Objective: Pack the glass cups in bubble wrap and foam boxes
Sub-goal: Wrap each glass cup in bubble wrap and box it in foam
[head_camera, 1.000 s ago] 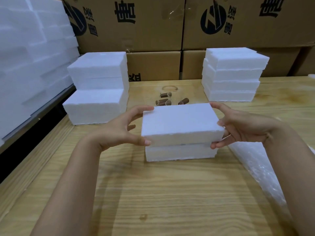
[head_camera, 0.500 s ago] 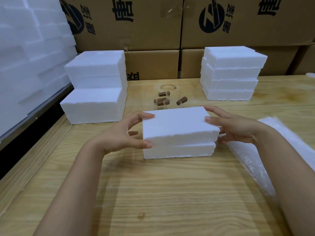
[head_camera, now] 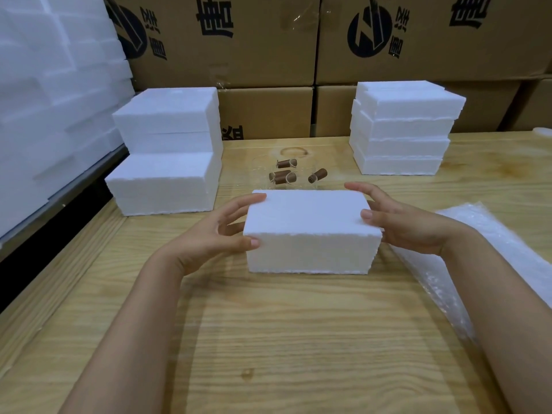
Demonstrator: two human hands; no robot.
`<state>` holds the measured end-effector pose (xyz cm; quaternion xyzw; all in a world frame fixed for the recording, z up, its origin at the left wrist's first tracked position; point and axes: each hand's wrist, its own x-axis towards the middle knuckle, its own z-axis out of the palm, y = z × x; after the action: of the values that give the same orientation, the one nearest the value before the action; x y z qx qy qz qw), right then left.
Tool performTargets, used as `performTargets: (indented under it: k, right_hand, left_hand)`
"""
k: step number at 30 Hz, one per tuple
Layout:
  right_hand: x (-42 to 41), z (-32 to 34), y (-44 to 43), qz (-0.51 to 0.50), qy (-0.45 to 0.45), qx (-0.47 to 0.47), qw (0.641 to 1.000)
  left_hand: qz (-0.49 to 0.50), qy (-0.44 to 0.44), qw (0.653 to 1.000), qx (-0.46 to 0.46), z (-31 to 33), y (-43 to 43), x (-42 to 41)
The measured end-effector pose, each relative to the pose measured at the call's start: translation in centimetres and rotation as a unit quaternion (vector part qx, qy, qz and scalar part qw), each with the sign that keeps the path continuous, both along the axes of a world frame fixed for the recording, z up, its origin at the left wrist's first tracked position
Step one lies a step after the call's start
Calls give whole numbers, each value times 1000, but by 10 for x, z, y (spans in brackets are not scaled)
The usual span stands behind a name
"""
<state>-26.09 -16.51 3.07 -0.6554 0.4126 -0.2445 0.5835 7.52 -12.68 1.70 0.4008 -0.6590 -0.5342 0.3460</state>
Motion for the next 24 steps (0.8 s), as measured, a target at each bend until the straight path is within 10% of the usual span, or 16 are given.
performTargets:
  k: [16,24]
  right_hand:
    - [-9,-12,10,-1,-177,-76,981]
    - [-6,-20,20,56,-74,-92,991]
  left_hand:
    - [32,74,997,-17,-11,10,-7]
    - [28,0,999,-42,-14,8,-17]
